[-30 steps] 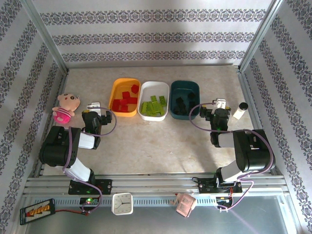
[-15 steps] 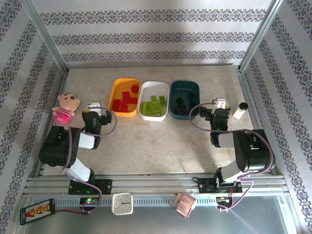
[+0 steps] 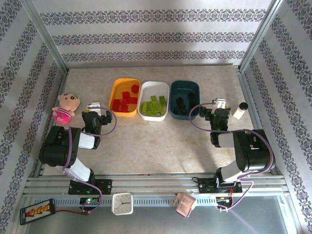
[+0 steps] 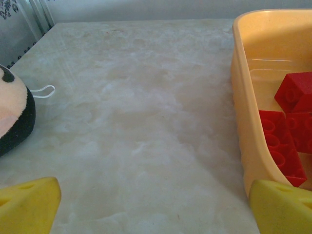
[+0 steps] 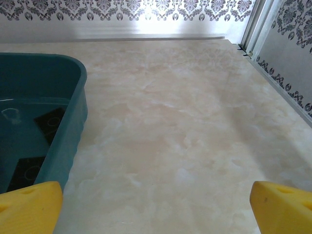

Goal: Sort the legos into containers by color
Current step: Reset both arms

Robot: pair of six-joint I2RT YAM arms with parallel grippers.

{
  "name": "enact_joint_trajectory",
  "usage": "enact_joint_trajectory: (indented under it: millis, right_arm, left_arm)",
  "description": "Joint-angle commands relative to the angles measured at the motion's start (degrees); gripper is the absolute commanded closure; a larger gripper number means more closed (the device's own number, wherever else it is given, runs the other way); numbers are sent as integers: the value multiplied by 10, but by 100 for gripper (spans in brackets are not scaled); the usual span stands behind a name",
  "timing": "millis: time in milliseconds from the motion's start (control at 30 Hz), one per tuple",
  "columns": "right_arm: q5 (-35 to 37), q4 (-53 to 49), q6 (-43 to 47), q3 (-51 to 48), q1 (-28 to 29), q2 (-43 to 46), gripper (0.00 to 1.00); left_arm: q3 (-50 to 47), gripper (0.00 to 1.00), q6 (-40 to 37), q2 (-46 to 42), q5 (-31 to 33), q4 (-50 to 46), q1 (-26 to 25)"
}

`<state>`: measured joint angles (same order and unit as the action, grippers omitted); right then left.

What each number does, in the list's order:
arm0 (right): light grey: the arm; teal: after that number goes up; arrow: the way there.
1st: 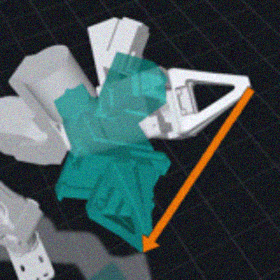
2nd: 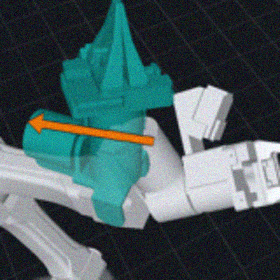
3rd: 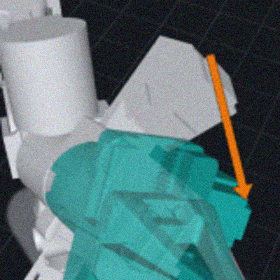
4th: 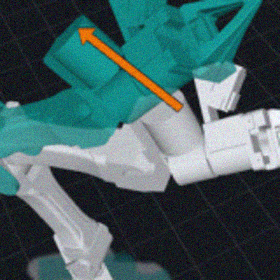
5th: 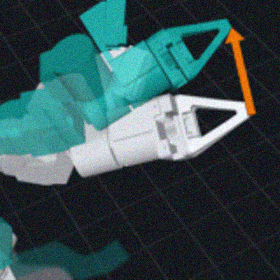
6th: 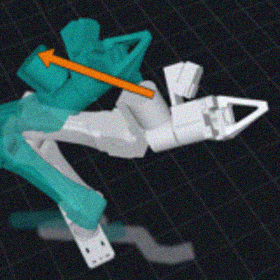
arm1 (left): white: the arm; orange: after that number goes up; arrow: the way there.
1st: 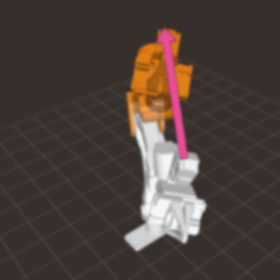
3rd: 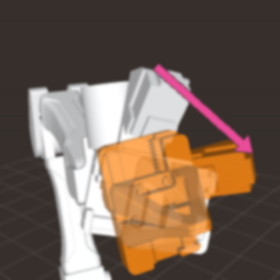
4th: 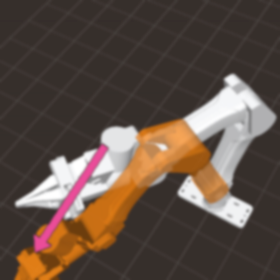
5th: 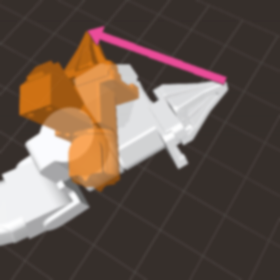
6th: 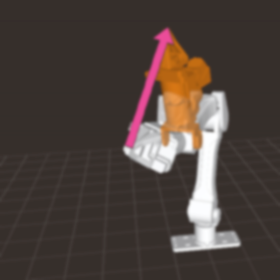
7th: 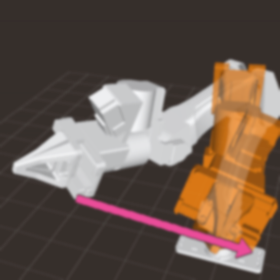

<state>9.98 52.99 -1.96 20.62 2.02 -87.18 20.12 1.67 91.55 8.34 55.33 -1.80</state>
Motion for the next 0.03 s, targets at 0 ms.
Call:
enact_joint_trajectory:
  millis: [0]
  right_arm:
    - [-7, 18, -8, 3, 1, 0, 2]
  left_arm:
    - [11, 1, -9, -1, -10, 14, 5]
